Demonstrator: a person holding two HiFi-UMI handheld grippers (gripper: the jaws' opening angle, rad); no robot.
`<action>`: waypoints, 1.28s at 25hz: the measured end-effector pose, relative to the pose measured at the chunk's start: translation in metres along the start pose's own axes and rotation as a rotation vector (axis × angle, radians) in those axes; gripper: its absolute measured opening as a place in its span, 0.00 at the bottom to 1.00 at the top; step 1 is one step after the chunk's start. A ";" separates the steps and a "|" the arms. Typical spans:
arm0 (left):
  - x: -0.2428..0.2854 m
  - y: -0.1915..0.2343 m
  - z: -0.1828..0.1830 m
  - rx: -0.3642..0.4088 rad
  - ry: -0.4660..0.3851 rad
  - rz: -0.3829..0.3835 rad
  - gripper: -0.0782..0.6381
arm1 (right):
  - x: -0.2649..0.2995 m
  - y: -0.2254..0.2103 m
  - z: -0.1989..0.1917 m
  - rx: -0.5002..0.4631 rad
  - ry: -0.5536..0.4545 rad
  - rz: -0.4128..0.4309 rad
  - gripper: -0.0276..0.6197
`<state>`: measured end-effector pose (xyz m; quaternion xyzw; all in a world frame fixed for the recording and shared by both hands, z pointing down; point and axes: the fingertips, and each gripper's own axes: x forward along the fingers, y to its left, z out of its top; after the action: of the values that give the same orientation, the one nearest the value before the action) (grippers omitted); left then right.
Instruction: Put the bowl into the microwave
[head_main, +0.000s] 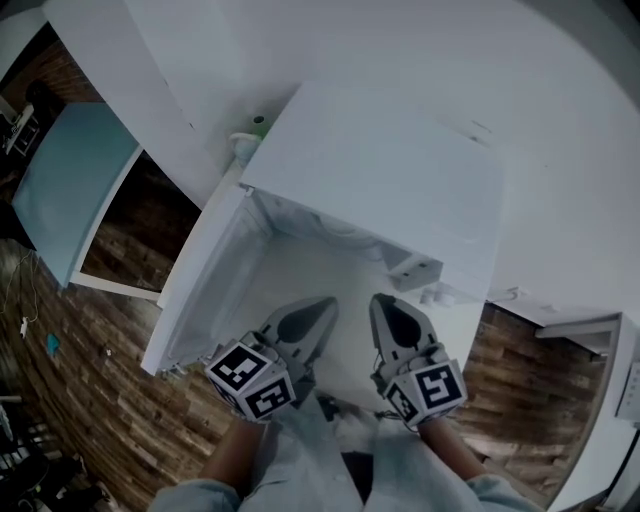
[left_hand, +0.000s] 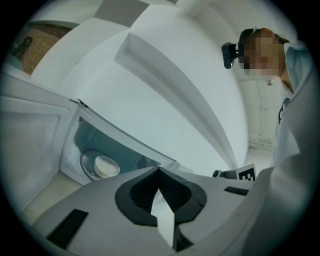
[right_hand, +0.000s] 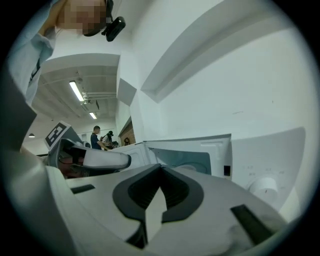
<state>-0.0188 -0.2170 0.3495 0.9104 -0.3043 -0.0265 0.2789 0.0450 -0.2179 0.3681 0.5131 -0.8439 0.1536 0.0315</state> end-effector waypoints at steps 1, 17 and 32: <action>-0.001 -0.004 0.003 0.019 0.002 0.003 0.11 | -0.003 0.001 0.004 -0.009 -0.012 0.003 0.05; -0.008 -0.034 0.009 0.120 -0.009 0.050 0.11 | -0.034 0.012 0.029 -0.093 -0.068 0.060 0.05; -0.008 -0.038 0.004 0.136 0.008 0.046 0.11 | -0.036 0.017 0.020 -0.069 -0.037 0.076 0.05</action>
<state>-0.0061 -0.1892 0.3250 0.9201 -0.3252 0.0044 0.2183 0.0492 -0.1857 0.3375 0.4819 -0.8681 0.1158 0.0276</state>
